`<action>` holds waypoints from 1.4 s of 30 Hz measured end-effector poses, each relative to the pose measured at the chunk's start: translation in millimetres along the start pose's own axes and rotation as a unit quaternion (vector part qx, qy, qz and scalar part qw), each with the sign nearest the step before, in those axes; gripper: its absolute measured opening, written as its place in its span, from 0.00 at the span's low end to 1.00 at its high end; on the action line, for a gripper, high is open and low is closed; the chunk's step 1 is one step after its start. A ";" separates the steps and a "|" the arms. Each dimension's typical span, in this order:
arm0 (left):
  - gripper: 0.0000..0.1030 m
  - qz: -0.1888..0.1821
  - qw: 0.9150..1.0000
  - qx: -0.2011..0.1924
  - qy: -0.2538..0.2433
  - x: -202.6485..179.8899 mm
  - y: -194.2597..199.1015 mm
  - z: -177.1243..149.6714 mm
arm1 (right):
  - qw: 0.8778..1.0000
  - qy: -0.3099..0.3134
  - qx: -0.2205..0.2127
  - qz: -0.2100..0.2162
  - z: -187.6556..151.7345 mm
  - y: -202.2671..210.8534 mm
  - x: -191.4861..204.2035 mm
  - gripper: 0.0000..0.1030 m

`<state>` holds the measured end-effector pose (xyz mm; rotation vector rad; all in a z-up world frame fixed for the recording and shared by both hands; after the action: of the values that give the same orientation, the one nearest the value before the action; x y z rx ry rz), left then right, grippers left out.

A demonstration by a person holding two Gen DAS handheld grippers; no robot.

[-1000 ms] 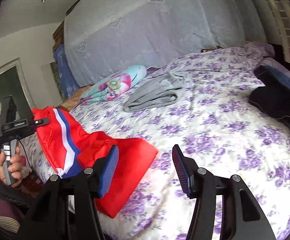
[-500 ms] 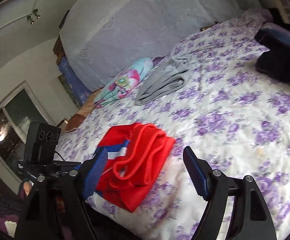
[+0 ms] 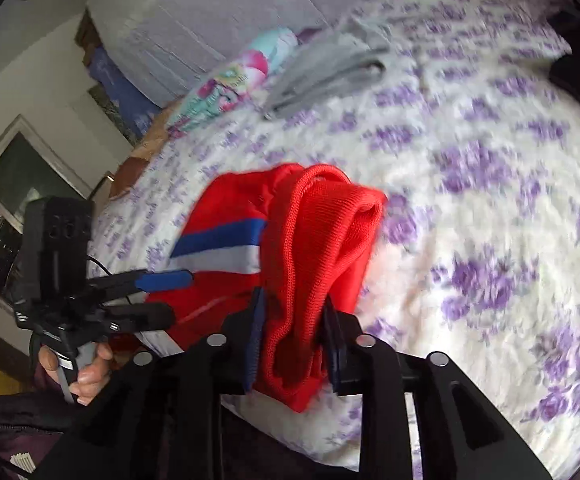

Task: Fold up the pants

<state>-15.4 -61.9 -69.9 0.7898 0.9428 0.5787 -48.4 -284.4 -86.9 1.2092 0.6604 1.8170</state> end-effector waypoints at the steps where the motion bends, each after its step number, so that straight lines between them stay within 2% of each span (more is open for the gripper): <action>1: 0.86 -0.006 1.000 0.000 0.000 2.1 -0.2 0.4 | 1.000 -0.015 -0.004 0.011 -0.8 -3.5 -10.5 0.54; 3: 0.86 -0.019 1.000 0.003 -0.003 1.9 8.8 0.3 | 0.999 -0.031 -0.020 0.012 -1.4 6.5 -16.3 0.65; 5: 0.86 -0.025 1.000 -0.009 -0.008 3.4 27.2 -1.6 | 0.999 -0.016 -0.042 0.026 0.1 24.6 -11.9 0.76; 6: 0.86 -0.022 0.999 -0.023 -0.009 6.5 39.4 -2.3 | 0.998 -0.012 -0.055 0.039 -0.1 33.5 -11.3 0.92; 7: 0.89 -0.016 0.999 -0.037 -0.007 12.0 49.5 -1.8 | 0.996 -0.013 -0.065 0.052 1.6 38.3 -14.3 0.97; 9: 0.93 -0.005 0.998 -0.059 0.018 34.2 61.9 3.2 | 0.996 -0.026 -0.047 0.077 7.9 33.0 -22.1 0.97; 10: 0.93 -0.016 0.998 -0.058 0.034 48.4 60.6 8.1 | 0.995 -0.038 -0.028 0.091 11.3 24.1 -27.1 0.97; 13: 0.93 -0.052 0.995 -0.031 0.078 88.6 36.8 24.8 | 0.990 -0.066 0.025 0.119 20.3 -8.1 -35.2 0.97; 14: 0.93 -0.063 0.994 -0.018 0.083 96.7 24.7 30.7 | 0.990 -0.069 0.030 0.117 22.7 -15.3 -34.2 0.97; 15: 0.93 -0.063 0.994 -0.010 0.090 100.4 14.3 35.2 | 0.991 -0.064 0.031 0.117 26.5 -19.0 -30.7 0.97; 18: 0.94 -0.061 0.996 -0.005 0.067 89.1 0.2 45.6 | 0.982 -0.074 0.058 0.166 41.1 -34.0 -23.3 0.97; 19: 0.94 -0.061 0.996 0.002 0.059 82.3 -3.0 47.9 | 0.983 -0.067 0.066 0.158 44.8 -38.6 -18.2 0.91; 20: 0.94 -0.048 0.997 0.006 0.053 75.7 -5.7 49.1 | 0.987 -0.057 0.065 0.135 46.5 -40.1 -12.9 0.79; 21: 0.93 -0.030 0.998 0.005 0.046 69.3 -6.4 48.5 | 0.991 -0.046 0.068 0.106 47.4 -41.3 -7.8 0.53; 22: 0.89 -0.019 0.999 0.001 0.043 65.3 -4.1 47.5 | 0.992 -0.040 0.064 0.102 46.8 -39.5 -4.8 0.42; 23: 0.81 -0.015 0.999 -0.007 0.044 62.7 1.7 45.8 | 0.993 -0.033 0.055 0.102 45.2 -34.4 -2.6 0.39; 24: 0.78 -0.016 0.999 -0.014 0.047 61.1 9.1 45.0 | 0.995 -0.022 0.044 0.092 44.8 -28.0 2.2 0.36; 26: 0.75 -0.034 0.998 -0.029 0.047 55.6 27.3 45.9 | 0.996 0.003 0.027 0.081 47.3 -13.6 14.0 0.35; 28: 0.75 -0.035 0.998 -0.040 0.035 44.3 41.8 54.0 | 0.997 0.022 0.014 0.078 59.8 -0.8 24.8 0.35; 30: 0.75 -0.014 0.998 -0.057 0.018 33.6 55.6 74.1 | 0.997 0.043 -0.002 0.065 85.3 9.6 32.7 0.35; 32: 0.75 -0.001 0.997 -0.076 0.005 31.3 70.6 109.4 | 0.997 0.058 -0.021 0.048 124.5 20.4 37.3 0.35; 36: 0.75 0.026 0.993 -0.118 -0.004 33.1 103.0 207.0 | 0.993 0.095 -0.072 0.012 227.2 43.4 50.5 0.35; 39: 0.81 0.049 0.988 -0.150 -0.002 43.3 118.5 286.2 | 0.988 0.115 -0.104 -0.015 304.3 46.0 56.7 0.37; 41: 0.86 0.055 0.986 -0.155 0.026 64.3 110.1 331.0 | 0.988 0.110 -0.108 -0.026 350.1 29.7 49.5 0.42; 42: 0.87 0.057 0.987 -0.148 0.041 77.8 99.2 349.3 | 0.988 0.101 -0.108 -0.035 370.6 15.7 40.7 0.52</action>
<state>317.1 -63.1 95.4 0.5585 0.8650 0.8353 278.5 -265.4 92.0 0.8573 0.5914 1.9127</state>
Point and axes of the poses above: each gripper's, at about its wrist camera, not at the fingertips, and y roughly against the way its jaws point, x to its left, z to its top, the point moved 1 cm from there along -y, roughly the way its jaws point, and after that the axes turned 9 degrees about x, right-handed, at the moved point
